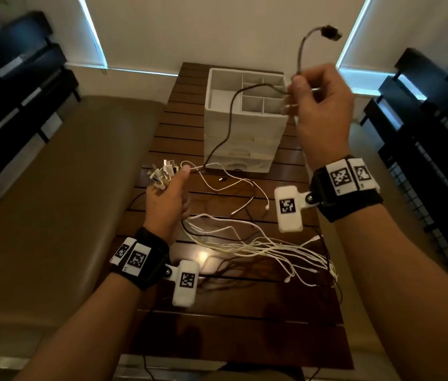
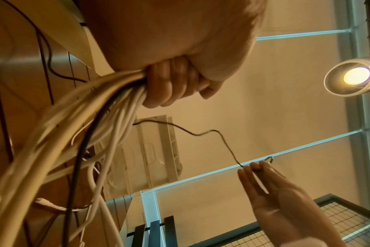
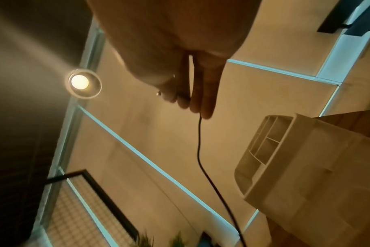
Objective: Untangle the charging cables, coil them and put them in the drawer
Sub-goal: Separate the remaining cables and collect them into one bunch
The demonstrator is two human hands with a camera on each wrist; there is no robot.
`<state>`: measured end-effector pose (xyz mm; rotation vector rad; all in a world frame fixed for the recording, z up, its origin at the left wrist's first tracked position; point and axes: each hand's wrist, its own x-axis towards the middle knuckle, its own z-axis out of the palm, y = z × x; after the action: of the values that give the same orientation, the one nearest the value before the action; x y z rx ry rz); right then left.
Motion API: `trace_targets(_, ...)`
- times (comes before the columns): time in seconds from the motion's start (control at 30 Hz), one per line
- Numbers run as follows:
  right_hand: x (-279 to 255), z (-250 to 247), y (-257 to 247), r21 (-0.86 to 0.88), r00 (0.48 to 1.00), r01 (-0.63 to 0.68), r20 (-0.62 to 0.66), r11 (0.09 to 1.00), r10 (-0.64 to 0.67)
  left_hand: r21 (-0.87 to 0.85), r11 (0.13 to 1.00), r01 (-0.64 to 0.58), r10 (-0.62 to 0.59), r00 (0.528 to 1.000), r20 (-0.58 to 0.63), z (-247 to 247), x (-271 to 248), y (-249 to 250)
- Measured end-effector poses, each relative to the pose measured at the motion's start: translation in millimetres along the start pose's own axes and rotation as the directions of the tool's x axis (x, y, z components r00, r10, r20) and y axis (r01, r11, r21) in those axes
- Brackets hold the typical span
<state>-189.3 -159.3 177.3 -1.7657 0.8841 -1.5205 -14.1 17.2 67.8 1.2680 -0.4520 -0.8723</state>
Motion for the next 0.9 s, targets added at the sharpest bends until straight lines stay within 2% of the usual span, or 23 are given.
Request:
trace_targets(0.1, -36, 4, 3, -0.111, 0.953, -0.004, 0.3, 0.994, 0.038, 0.019, 0.998, -0.052, 0.051, 0.998, 0.035, 7, 1, 4)
trace_targets(0.17, -61, 6, 9, -0.157, 0.902, -0.008, 0.425, 0.987, 0.075, 0.049, 0.994, -0.097, 0.094, 0.994, 0.059, 15, 1, 7)
trace_targets(0.3, -96, 7, 20, -0.163, 0.82, 0.108, 0.573, 0.981, 0.005, 0.145, 0.98, -0.139, 0.114, 0.979, 0.167, 33, -5, 13)
trace_targets(0.4, -111, 7, 29, -0.149, 0.74, 0.119, 0.672, 0.982, 0.012, 0.167, 0.974, -0.153, 0.114, 0.968, 0.223, 46, -11, 13)
trace_targets(0.53, -121, -1, 39, -0.25, 0.649, 0.023, 0.74, 0.968, 0.176, 0.167, 0.973, -0.159, 0.123, 0.971, 0.206, 47, -7, 17)
trace_targets(0.6, -121, -4, 43, -0.306, 0.609, 0.027, 0.76, 0.952, 0.227, 0.199, 0.965, -0.172, 0.126, 0.967, 0.223, 45, -3, 15)
trace_targets(0.7, -119, -5, 53, -0.334, 0.613, 0.035, 0.751, 0.942, 0.244, 0.191, 0.963, -0.189, 0.143, 0.962, 0.232, 45, -4, 11)
trace_targets(0.83, -115, -11, 68, -0.348, 0.64, -0.047, 0.709, 0.936, 0.295, 0.145, 0.972, -0.185, 0.158, 0.971, 0.182, 43, -3, 15)
trace_targets(0.9, -116, -14, 74, -0.4, 0.615, -0.031, 0.714, 0.916, 0.333, 0.159, 0.966, -0.204, 0.179, 0.971, 0.157, 39, 0, 15)
